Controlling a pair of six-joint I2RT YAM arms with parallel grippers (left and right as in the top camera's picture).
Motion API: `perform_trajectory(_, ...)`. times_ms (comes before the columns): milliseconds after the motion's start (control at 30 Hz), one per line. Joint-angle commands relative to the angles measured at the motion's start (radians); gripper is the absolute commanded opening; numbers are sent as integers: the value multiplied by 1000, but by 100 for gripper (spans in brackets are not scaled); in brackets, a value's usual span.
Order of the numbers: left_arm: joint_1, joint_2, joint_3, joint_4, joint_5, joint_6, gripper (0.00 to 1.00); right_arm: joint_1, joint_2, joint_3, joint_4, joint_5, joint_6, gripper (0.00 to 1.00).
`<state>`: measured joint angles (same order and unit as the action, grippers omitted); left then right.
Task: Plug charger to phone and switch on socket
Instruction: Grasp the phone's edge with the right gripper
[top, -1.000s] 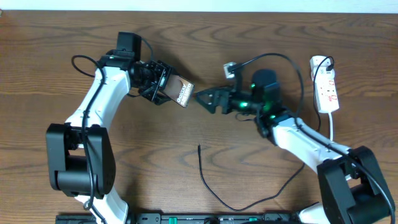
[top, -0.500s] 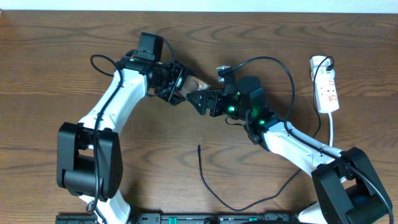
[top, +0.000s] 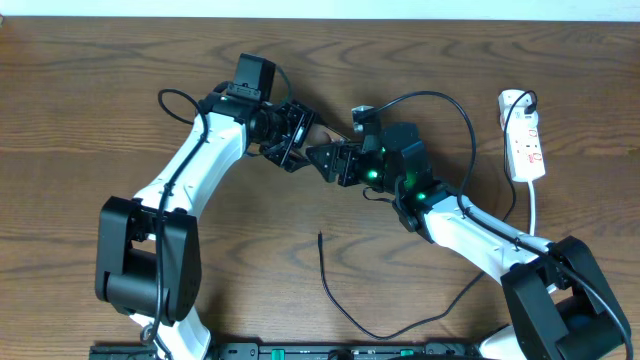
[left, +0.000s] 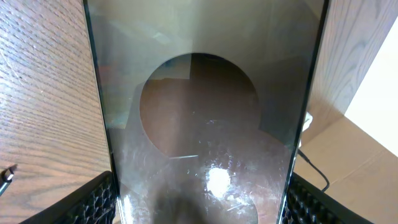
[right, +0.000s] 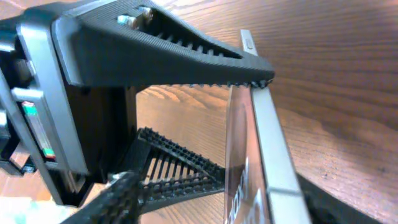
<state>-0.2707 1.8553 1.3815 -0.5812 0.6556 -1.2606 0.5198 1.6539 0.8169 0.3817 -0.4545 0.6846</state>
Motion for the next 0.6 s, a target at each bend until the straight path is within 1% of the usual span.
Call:
perform_trajectory(0,-4,-36,29,5,44,-10,7,6,0,13,-1,12,-1,56)
perform_trajectory(33,-4,-36,29,5,44,-10,7,6,0,13,-1,12,-1,51)
perform_trajectory(67,-4,-36,29,5,44,-9,7,6,0,13,-1,12,-1,44)
perform_trajectory(133,-4,-36,29,5,43,-9,7,6,0,13,0,12,-1,34)
perform_trajectory(167,-4,-36,29,5,43,-9,7,6,0,13,0,12,-1,27)
perform_trajectory(400,-4,-36,29,5,43,-9,7,5,0,13,0,12,0,1)
perform_trajectory(567,-4,-36,29,5,43,-9,7,5,0,13,0,19,40,1)
